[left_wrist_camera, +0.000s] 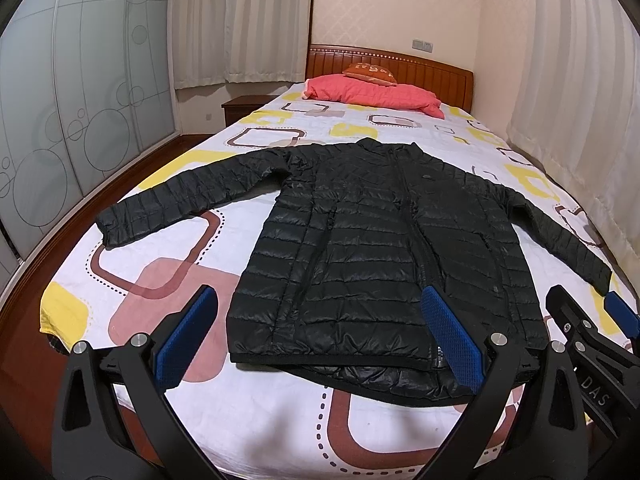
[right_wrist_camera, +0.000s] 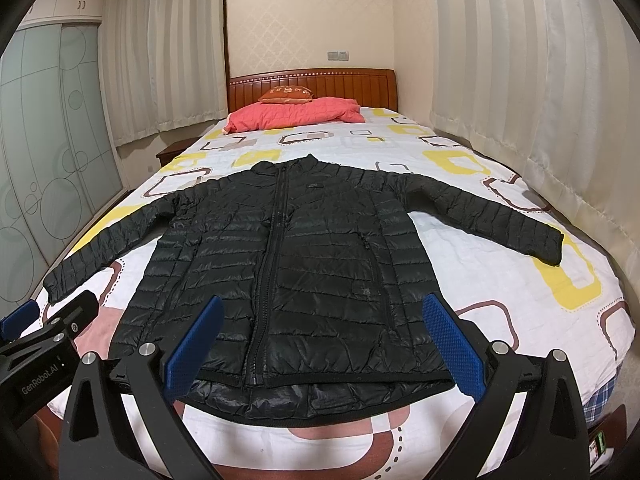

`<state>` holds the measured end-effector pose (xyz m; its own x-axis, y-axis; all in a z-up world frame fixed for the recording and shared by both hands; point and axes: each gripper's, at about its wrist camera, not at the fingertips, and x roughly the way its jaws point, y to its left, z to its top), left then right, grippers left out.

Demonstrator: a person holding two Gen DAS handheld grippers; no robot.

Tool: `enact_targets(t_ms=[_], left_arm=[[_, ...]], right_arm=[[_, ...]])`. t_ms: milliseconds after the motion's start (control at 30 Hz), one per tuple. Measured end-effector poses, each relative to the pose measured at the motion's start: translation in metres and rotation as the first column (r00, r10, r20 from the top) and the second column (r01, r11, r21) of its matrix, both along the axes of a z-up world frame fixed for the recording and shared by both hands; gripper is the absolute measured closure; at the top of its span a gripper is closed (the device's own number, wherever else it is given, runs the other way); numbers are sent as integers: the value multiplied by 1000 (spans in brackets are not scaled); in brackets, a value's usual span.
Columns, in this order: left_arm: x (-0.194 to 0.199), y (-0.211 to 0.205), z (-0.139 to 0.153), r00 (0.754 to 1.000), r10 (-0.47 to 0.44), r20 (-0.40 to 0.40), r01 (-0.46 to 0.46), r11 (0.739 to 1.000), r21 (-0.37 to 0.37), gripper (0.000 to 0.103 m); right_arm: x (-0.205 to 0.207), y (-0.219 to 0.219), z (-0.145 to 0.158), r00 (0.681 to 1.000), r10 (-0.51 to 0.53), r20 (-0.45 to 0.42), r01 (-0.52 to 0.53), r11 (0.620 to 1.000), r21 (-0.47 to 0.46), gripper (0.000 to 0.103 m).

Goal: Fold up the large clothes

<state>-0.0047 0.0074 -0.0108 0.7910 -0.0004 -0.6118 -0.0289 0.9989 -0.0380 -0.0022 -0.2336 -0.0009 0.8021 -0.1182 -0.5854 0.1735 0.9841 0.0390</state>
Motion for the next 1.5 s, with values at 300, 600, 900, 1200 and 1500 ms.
enact_targets(t_ms=[300, 600, 900, 1200, 1500], left_arm=[[0, 0, 0, 1000, 2, 0, -2, 1000, 1, 2], [1, -1, -2, 1000, 4, -9, -4, 1000, -3, 2], [5, -3, -8, 1000, 6, -23, -6, 1000, -8, 2], [43, -1, -18, 996, -24, -86, 15, 995, -99, 2], [133, 58, -47, 979, 72, -192, -119, 961, -248, 2]], right_arm=[[0, 0, 0, 1000, 0, 0, 0, 1000, 0, 4], [1, 1, -3, 1000, 4, -5, -4, 1000, 1, 4], [3, -2, -9, 999, 2, -37, -2, 1000, 1, 4], [28, -25, -27, 999, -27, -41, 29, 998, 55, 4], [76, -140, -47, 986, -162, -28, 163, 938, 307, 4]])
